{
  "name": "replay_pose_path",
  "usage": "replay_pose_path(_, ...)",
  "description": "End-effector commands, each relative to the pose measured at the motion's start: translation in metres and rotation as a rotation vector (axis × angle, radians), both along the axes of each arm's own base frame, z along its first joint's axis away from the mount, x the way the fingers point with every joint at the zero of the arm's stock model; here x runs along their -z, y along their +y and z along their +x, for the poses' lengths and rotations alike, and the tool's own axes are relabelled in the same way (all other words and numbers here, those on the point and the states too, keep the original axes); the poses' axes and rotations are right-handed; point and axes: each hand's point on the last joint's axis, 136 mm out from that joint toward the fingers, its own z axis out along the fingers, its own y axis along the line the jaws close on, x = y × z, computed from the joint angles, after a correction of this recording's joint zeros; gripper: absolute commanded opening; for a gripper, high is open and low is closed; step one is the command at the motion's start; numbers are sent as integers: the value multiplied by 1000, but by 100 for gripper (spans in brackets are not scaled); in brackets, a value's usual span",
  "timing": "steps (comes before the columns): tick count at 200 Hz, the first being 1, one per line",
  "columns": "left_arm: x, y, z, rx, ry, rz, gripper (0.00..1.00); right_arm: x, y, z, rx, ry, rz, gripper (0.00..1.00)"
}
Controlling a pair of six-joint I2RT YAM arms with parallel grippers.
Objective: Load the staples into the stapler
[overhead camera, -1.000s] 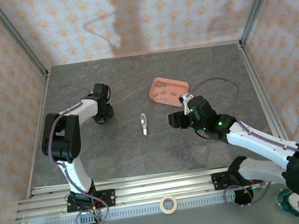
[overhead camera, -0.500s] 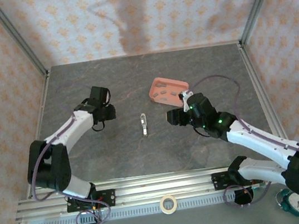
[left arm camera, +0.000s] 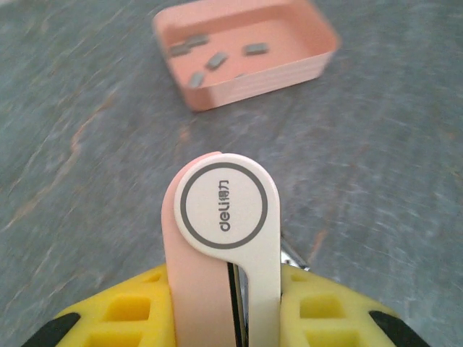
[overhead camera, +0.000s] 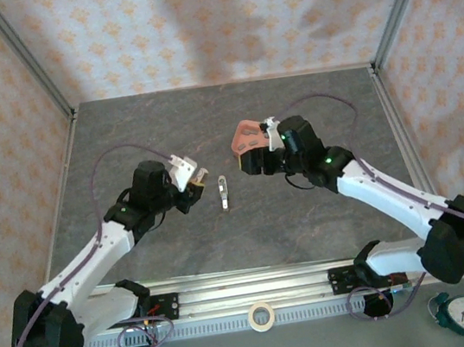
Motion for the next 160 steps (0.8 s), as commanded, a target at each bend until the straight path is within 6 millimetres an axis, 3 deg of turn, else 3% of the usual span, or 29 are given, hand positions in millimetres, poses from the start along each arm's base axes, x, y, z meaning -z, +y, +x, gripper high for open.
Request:
replay_pose_path(1, -28, -23, -16, 257, -278, 11, 10, -11, 20, -18, -137, 74, 60, 59)
replay_pose_path(32, -30, -31, -36, 392, -390, 62, 9, -4, 39, -34, -237, 120, 22, 60)
replay_pose_path(64, -19, -37, -47, 487, -418, 142, 9, 4, 62, -53, -344, 189, 27, 61)
replay_pose_path(120, -17, -41, -49, 501, -428, 164, 9, 14, 79, -65, -419, 245, 28, 61)
replay_pose_path(160, -16, -40, -48, 486, -417, 161, 9, 16, 83, -71, -452, 261, 39, 51)
